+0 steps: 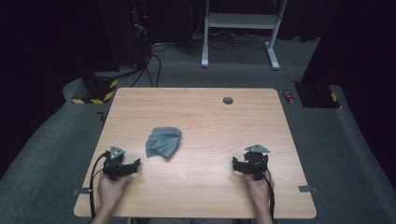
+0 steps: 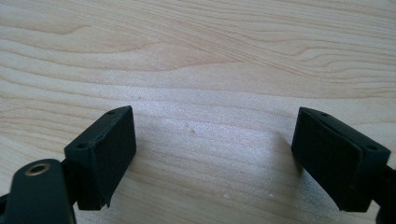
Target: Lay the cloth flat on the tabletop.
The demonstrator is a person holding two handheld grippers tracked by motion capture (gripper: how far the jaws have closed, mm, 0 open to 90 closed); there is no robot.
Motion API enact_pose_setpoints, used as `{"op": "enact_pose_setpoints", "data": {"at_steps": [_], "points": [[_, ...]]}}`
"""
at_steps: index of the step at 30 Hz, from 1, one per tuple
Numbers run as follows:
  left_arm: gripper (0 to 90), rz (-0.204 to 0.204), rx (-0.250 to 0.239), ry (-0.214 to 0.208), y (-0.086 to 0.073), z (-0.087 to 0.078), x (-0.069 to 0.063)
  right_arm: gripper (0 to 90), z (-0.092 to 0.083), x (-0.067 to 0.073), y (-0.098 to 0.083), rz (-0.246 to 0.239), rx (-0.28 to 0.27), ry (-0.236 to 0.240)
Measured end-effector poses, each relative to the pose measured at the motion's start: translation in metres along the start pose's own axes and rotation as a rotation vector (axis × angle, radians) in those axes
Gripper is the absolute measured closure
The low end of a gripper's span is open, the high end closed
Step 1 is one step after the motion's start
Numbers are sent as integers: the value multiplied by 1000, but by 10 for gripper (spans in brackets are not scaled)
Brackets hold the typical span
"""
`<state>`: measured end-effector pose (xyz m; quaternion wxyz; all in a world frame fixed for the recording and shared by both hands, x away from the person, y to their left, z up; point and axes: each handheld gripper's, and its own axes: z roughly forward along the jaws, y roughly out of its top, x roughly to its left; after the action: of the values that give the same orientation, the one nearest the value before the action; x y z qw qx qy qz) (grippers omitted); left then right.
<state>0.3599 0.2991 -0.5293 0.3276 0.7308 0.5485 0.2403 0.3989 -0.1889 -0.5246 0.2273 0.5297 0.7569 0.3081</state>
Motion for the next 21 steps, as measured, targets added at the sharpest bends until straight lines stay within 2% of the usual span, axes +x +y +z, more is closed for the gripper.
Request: {"op": "enact_pose_setpoints", "data": {"at_steps": [9,15,21], "points": [[183,-2,1,4,0,0,-2,137,0,0,0,0,0,-1],[153,17,13,-7,0,0,-2,137,0,0,0,1,0,0],[160,-15,14,-29,0,-2,1,137,0,0,0,1,0,0]]}}
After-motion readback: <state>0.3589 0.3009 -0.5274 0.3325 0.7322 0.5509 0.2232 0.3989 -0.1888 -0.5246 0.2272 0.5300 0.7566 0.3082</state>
